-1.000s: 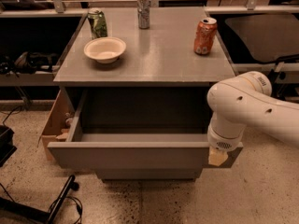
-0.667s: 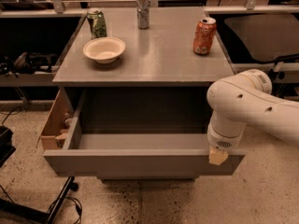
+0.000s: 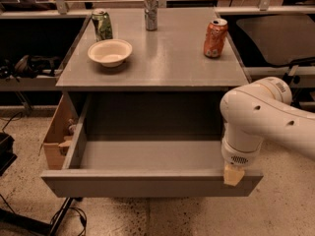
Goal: Open top drawer
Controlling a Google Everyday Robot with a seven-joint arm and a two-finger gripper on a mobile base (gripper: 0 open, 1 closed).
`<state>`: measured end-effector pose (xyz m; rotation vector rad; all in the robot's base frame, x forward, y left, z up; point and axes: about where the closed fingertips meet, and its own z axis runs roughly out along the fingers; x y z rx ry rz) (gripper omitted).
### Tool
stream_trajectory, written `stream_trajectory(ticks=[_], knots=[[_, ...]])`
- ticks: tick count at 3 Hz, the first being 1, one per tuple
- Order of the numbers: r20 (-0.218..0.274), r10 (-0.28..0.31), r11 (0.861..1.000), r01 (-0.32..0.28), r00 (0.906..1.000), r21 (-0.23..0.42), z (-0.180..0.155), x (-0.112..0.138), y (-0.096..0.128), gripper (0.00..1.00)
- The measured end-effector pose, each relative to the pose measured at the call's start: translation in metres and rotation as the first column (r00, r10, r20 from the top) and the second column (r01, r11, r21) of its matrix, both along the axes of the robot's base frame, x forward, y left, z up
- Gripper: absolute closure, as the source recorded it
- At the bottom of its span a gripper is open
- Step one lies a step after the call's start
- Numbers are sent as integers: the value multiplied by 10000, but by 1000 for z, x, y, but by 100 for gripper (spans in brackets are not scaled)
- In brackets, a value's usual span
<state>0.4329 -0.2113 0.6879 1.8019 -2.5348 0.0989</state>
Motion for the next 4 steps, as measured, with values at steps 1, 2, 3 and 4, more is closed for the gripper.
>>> stream_trajectory(ticks=[1, 2, 3, 4], knots=[[-193, -163, 9998, 165, 9997, 108, 2, -36, -5, 100], [-343, -322, 9994, 325, 9989, 82, 4, -54, -8, 100], [-560, -547, 9985, 541, 9969, -123, 6, -73, -14, 100], [-560, -547, 9985, 541, 9969, -123, 6, -73, -13, 82]])
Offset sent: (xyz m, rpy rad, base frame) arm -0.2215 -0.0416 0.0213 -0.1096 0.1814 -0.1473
